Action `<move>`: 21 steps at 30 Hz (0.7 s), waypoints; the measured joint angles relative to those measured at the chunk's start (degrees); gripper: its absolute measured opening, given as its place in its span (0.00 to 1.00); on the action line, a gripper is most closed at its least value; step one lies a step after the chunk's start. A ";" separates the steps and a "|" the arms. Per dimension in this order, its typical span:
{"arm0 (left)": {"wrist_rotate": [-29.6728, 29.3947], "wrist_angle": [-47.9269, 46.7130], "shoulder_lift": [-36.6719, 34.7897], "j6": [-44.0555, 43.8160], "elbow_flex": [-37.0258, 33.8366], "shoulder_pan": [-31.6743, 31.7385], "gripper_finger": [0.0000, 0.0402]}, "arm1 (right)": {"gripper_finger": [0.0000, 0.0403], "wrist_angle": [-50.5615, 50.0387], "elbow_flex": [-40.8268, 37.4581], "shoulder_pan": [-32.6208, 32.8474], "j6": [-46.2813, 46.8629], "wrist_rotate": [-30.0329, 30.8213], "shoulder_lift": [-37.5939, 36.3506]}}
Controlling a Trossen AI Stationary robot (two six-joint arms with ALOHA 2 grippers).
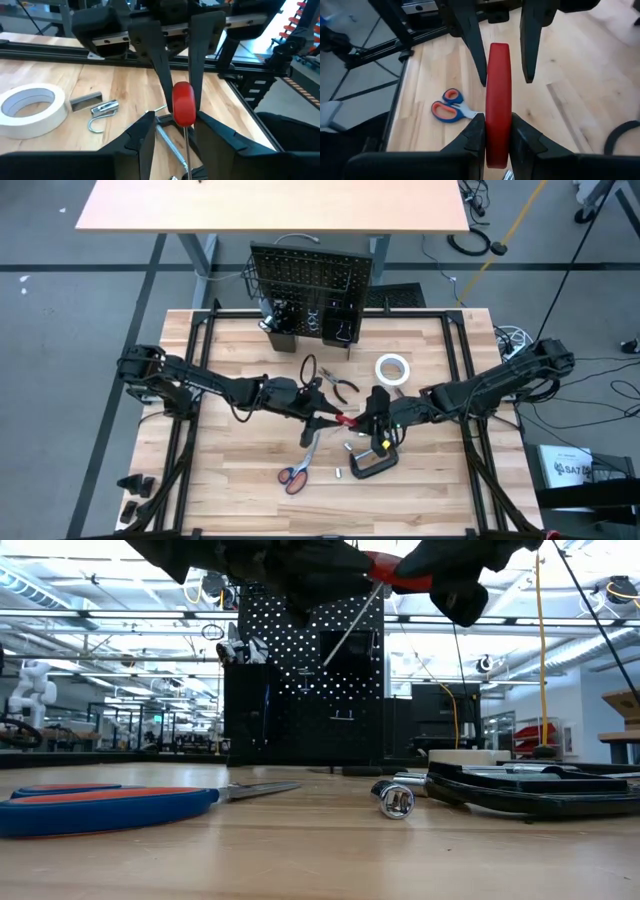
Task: Hang tools onto peg board
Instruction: Hang the red allen wrench on the peg board
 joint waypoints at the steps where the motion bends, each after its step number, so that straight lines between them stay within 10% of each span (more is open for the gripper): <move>1: 0.19 0.06 0.00 0.02 0.00 -0.01 0.34 | 0.11 -0.06 0.00 0.04 0.01 0.02 0.00; 21: 4.37 1.49 -0.02 -0.02 0.00 -0.01 0.34 | 0.11 -0.52 0.00 -0.77 -0.06 -0.02 0.09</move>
